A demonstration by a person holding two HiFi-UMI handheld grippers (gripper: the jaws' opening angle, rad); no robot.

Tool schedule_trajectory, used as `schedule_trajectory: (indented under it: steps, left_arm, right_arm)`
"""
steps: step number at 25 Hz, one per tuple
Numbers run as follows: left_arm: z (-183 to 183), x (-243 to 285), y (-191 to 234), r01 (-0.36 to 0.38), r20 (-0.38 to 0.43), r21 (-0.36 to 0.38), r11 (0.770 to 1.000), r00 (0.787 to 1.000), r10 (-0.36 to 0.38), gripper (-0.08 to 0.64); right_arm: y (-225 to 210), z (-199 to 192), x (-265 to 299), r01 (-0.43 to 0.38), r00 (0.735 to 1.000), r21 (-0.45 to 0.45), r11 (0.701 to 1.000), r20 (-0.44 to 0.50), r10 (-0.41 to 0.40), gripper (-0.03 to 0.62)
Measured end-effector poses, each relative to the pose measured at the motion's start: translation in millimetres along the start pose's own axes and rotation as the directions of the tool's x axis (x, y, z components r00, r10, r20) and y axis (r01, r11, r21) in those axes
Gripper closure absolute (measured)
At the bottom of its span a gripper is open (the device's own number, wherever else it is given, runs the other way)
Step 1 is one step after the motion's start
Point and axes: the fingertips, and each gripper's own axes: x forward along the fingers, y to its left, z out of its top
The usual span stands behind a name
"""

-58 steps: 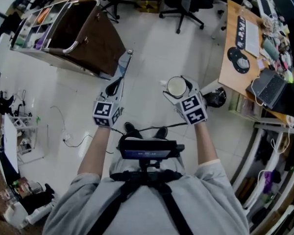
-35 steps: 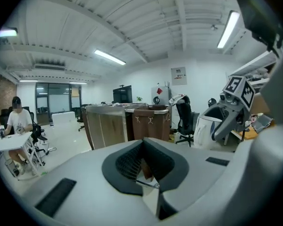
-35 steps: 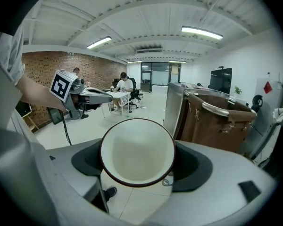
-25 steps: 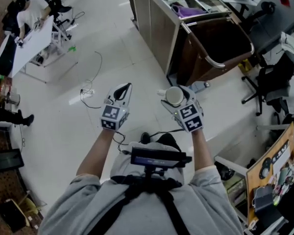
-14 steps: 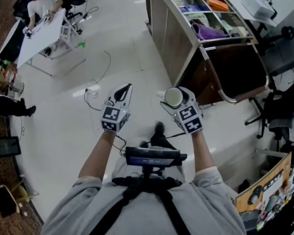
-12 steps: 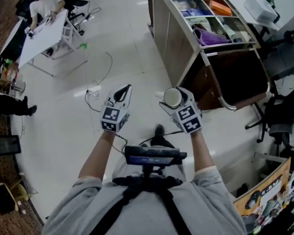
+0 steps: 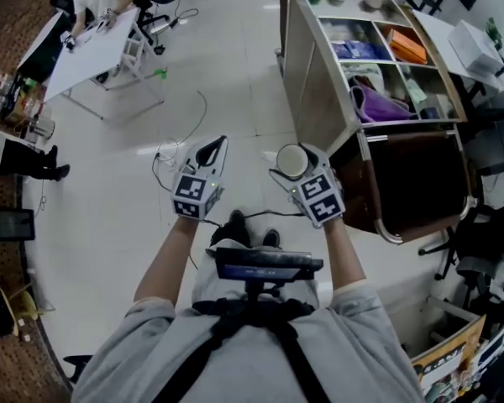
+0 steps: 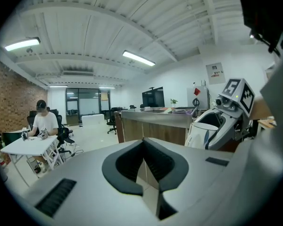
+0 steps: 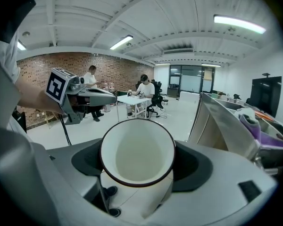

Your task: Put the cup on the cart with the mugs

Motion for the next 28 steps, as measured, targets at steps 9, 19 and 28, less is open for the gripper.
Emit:
schedule_trajectory:
  steps: [9, 19, 28]
  left_arm:
    - [13, 66, 61, 0.024, 0.003, 0.012, 1.0, 1.0, -0.024, 0.558]
    - [33, 133, 163, 0.127, 0.022, 0.019, 0.992, 0.992, -0.127, 0.558]
    - [45, 186, 218, 0.184, 0.035, 0.004, 0.983, 0.982, -0.184, 0.558]
  right_arm:
    - [-47, 41, 66, 0.009, 1.0, 0.017, 1.0, -0.005, -0.009, 0.183]
    - [-85, 114, 154, 0.083, 0.996, 0.045, 0.996, -0.027, -0.082, 0.183]
    - [-124, 162, 205, 0.143, 0.99, 0.066, 0.988, -0.028, -0.142, 0.183]
